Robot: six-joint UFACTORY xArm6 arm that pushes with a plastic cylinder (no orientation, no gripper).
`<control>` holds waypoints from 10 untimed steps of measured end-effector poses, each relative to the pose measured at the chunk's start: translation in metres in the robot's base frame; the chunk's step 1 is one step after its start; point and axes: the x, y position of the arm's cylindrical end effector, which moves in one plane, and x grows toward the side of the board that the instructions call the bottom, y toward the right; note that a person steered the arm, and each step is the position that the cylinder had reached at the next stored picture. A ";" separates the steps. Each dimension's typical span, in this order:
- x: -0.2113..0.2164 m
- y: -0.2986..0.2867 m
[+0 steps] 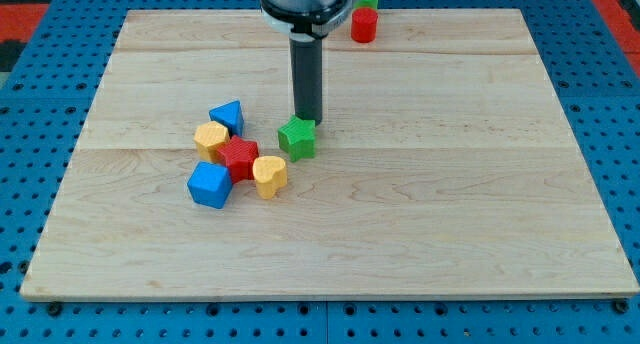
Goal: Move the red circle a bit left and down
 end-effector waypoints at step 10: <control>-0.214 0.096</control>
